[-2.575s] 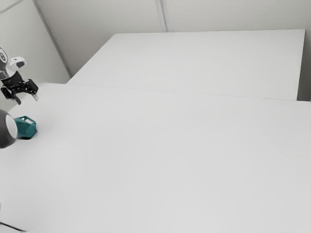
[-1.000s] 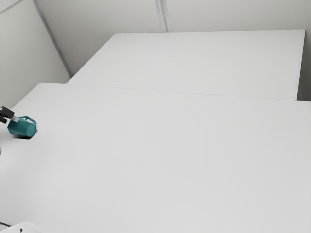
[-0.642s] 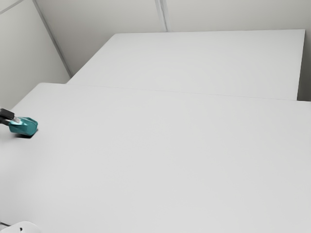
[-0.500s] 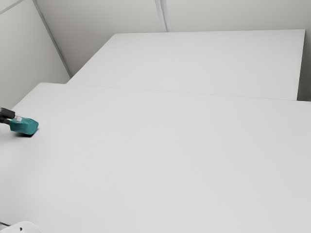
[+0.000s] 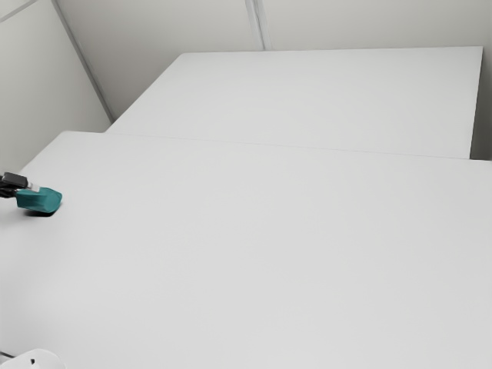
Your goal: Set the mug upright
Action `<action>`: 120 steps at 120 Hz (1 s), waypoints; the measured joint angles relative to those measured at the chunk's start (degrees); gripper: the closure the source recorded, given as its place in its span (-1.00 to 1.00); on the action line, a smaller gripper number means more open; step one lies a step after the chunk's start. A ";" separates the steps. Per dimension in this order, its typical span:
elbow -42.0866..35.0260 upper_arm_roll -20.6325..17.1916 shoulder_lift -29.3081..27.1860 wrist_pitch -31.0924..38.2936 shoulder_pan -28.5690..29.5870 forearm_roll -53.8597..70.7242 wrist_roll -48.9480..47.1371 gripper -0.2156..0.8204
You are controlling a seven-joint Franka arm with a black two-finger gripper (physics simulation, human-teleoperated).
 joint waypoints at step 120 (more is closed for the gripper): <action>-0.04 -4.24 0.86 -0.44 1.58 -2.99 0.51 0.66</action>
